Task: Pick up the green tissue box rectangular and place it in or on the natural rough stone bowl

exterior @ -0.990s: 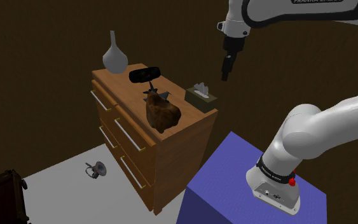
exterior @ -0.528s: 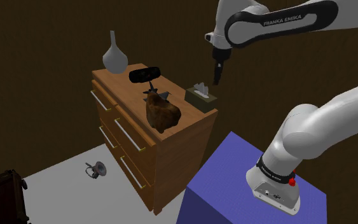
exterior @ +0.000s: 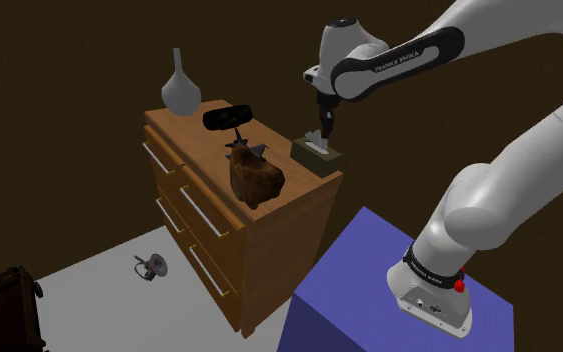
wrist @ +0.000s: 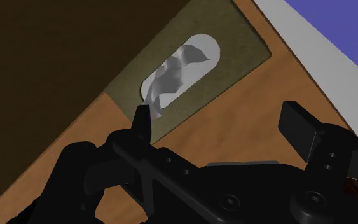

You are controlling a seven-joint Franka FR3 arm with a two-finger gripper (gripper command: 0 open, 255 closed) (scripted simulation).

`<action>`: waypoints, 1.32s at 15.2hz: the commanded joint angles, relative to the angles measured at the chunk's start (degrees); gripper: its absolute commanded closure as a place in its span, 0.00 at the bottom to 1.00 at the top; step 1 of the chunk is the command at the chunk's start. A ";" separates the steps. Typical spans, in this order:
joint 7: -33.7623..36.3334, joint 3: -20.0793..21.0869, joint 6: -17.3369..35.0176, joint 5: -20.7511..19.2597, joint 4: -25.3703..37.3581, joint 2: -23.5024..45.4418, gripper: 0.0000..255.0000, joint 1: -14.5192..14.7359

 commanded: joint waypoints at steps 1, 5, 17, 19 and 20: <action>-2.65 -0.90 4.01 -1.75 1.72 4.14 0.00 -0.13; -6.50 -1.99 10.85 -4.57 5.04 11.65 0.00 -0.40; -5.63 -3.13 16.48 -5.95 4.74 16.59 0.00 -1.51; -5.63 -3.13 16.48 -5.95 4.74 16.59 0.00 -1.51; -5.63 -3.13 16.47 -5.95 4.74 16.58 0.00 -1.51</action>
